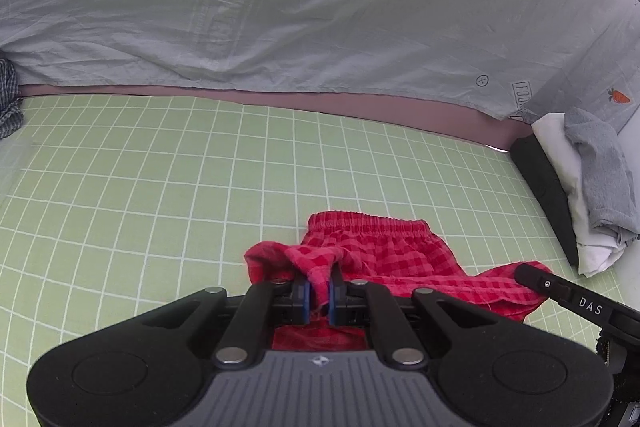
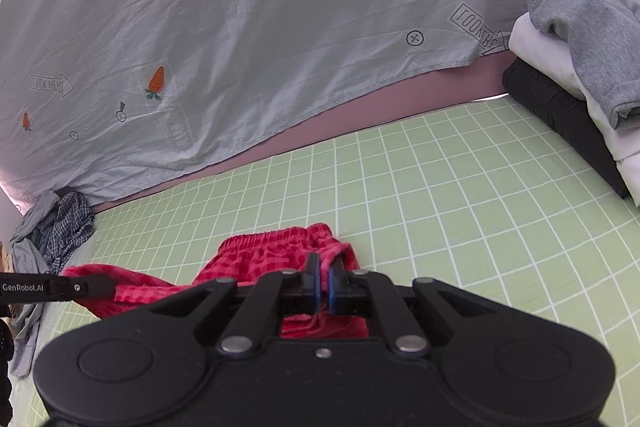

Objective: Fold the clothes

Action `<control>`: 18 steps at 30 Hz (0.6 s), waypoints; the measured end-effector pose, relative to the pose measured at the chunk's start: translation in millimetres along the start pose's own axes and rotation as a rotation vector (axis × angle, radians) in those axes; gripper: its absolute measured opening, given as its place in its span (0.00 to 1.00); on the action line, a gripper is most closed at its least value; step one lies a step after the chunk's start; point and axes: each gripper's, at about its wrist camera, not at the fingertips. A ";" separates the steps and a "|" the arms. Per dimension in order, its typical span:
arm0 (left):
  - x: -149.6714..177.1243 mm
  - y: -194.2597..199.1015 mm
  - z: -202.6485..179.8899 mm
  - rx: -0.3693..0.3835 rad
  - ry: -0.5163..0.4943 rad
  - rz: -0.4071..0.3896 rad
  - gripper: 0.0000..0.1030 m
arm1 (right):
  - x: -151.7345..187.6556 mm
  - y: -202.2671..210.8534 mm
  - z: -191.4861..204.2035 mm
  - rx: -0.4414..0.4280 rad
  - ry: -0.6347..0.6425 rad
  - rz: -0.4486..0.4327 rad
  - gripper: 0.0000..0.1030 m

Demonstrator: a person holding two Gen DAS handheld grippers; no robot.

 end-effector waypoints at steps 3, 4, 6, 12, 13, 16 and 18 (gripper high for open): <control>-4.1 -25.6 2.1 0.003 0.022 0.044 0.09 | -5.9 -27.5 -11.0 0.015 -0.022 0.049 0.04; -5.2 -32.7 2.9 0.006 0.024 0.056 0.09 | -7.2 -35.9 -14.3 0.022 -0.024 0.066 0.04; -7.3 -45.6 4.1 0.010 0.023 0.075 0.14 | -8.5 -47.5 -19.6 0.034 -0.025 0.091 0.05; -13.3 -52.6 11.6 0.014 0.010 0.079 0.27 | -10.5 -60.9 -34.8 0.048 -0.083 0.106 0.11; -14.5 -51.3 13.6 0.013 0.013 0.075 0.29 | -11.0 -60.6 -35.7 0.054 -0.092 0.103 0.13; -15.3 -46.3 17.4 0.008 0.003 0.061 0.39 | -12.0 -57.9 -36.9 0.084 -0.102 0.091 0.23; -15.3 -41.7 19.7 -0.006 0.006 0.055 0.46 | -13.5 -55.3 -38.1 0.105 -0.104 0.085 0.25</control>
Point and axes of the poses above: each gripper's, at about its wrist camera, not at the fingertips, and y roughly against the way its jaws point, z to its left, x to its underside, and after that the axes turned 4 degrees about -x, right-handed
